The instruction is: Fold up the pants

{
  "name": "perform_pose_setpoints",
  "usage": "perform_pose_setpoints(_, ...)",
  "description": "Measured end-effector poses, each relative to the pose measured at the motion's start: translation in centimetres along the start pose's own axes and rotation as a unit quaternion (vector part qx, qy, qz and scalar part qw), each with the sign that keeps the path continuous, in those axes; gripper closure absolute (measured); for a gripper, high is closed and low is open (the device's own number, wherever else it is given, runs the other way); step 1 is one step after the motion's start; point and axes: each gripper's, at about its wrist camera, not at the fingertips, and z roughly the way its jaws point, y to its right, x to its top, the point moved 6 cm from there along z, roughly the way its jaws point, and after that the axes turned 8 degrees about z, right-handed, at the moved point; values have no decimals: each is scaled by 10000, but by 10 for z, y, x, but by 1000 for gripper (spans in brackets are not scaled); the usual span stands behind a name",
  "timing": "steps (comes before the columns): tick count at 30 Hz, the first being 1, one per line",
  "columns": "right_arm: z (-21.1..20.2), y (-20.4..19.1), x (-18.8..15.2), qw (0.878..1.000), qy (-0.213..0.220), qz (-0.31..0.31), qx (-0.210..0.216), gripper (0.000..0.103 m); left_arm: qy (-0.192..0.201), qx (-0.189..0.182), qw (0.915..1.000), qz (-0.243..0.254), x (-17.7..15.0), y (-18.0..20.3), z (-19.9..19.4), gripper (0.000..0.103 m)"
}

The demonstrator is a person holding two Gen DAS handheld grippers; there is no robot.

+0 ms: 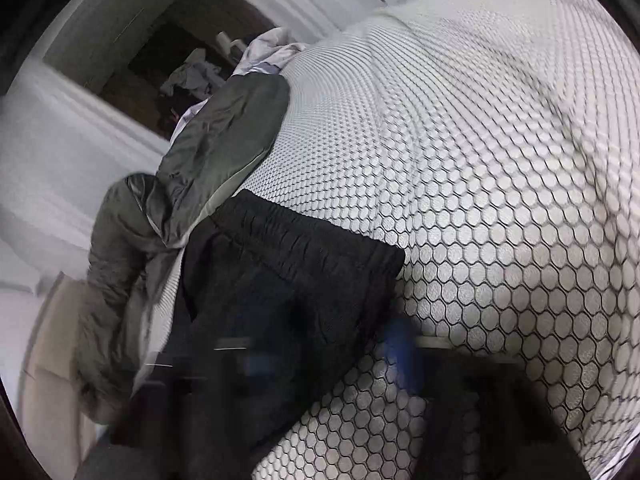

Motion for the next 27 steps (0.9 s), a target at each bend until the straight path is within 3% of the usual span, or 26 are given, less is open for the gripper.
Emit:
perform_pose_setpoints(2, -12, -12, -1, 9997, 83, -168, 155, 90, 74, 33, 9999, -62, 0, -9, -18, 102)
perform_pose_setpoints(4, -25, -24, -6, 9986, 190, -452, 207, 90, 58, 374, 9993, 20, -6, -24, -35, 102)
perform_pose_setpoints(6, -31, -24, -15, 9977, 189, -653, -4, 90, -141, 823, 9961, 286, -12, -32, -33, 99)
perform_pose_setpoints(7, -27, -18, -23, 9966, 111, -761, -308, 90, -227, 954, 9945, 359, -15, -38, -33, 94)
perform_pose_setpoints(8, -24, -12, -28, 9951, 4, -841, -529, 88, -267, 1082, 9930, 382, -15, -41, -31, 83)
perform_pose_setpoints(9, -16, -7, -31, 9929, -180, -925, -725, 78, -277, 1248, 9910, 398, -14, -43, -32, 78)
perform_pose_setpoints(11, -18, -3, -24, 9944, -181, -829, -630, 69, -20, 1369, 9897, 422, -6, -44, -47, 55)
perform_pose_setpoints(12, -24, -5, -19, 9959, -31, -735, -518, 56, 183, 1343, 9895, 493, 0, -41, -58, 47)
perform_pose_setpoints(13, -33, -7, -13, 9968, 231, -641, -410, 41, 312, 1296, 9895, 559, 2, -36, -66, 34)
perform_pose_setpoints(14, -41, -10, -7, 9965, 501, -604, -305, 34, 450, 1211, 9896, 637, 5, -29, -75, 23)
perform_pose_setpoints(15, -45, -14, -3, 9956, 664, -617, -253, 29, 575, 1060, 9899, 746, 7, -21, -82, 19)
perform_pose_setpoints(17, -43, -25, -1, 9948, 685, -716, -213, 29, 574, 664, 9896, 1140, 4, 6, -86, 10)
perform_pose_setpoints(19, -33, -35, -2, 9939, 560, -923, -224, 26, 328, 263, 9850, 1671, -8, 39, -78, 2)
perform_pose_setpoints(23, -7, -67, 2, 9859, 398, -1538, -517, 6, -92, -227, 9717, 2349, -35, 90, -55, 1)
perform_pose_setpoints(27, 25, -104, -3, 9667, -8, -2439, -773, 5, -343, -588, 9590, 2750, -60, 140, -33, 1)
